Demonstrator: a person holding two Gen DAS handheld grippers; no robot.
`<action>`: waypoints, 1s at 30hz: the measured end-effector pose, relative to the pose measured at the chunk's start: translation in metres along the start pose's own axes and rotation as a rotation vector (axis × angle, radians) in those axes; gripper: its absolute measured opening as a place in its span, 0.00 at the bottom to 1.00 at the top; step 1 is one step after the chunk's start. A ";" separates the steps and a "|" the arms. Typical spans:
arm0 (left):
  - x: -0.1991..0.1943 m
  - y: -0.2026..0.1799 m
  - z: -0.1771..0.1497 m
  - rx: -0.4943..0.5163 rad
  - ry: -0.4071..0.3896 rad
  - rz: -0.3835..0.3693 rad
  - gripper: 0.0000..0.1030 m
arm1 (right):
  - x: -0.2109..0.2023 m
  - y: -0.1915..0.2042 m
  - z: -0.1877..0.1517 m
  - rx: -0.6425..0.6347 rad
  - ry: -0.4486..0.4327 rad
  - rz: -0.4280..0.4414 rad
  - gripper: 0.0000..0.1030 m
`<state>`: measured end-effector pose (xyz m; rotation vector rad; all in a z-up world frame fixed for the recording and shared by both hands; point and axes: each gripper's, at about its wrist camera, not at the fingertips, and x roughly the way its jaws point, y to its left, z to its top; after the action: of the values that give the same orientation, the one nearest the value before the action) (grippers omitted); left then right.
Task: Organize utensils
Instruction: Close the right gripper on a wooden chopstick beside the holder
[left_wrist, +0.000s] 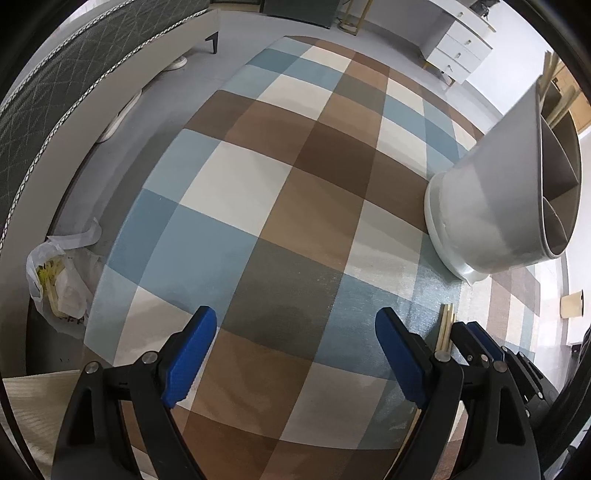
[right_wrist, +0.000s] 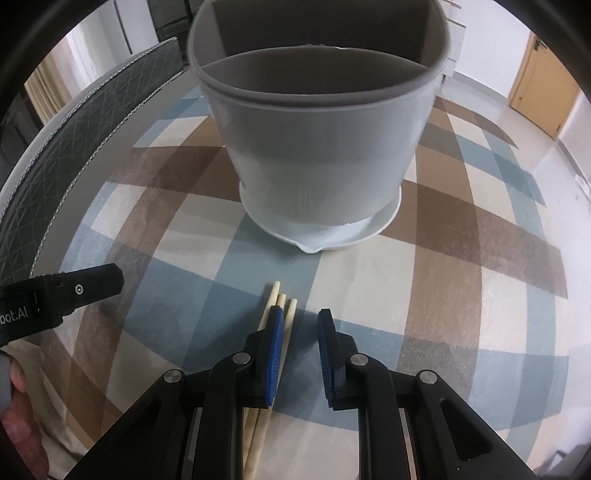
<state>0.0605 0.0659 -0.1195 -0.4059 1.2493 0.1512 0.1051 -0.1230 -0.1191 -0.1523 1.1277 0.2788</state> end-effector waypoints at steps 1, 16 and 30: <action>0.000 0.000 0.000 0.001 -0.001 0.000 0.82 | 0.000 -0.002 -0.001 0.006 0.001 -0.001 0.17; 0.002 -0.005 0.001 0.003 0.011 -0.010 0.82 | -0.014 -0.007 -0.003 0.039 -0.028 0.041 0.08; 0.001 -0.007 0.000 0.013 0.017 -0.010 0.82 | -0.005 0.013 -0.007 -0.073 -0.021 -0.029 0.08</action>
<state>0.0632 0.0599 -0.1191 -0.4035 1.2638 0.1312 0.0929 -0.1133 -0.1173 -0.2298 1.0940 0.2954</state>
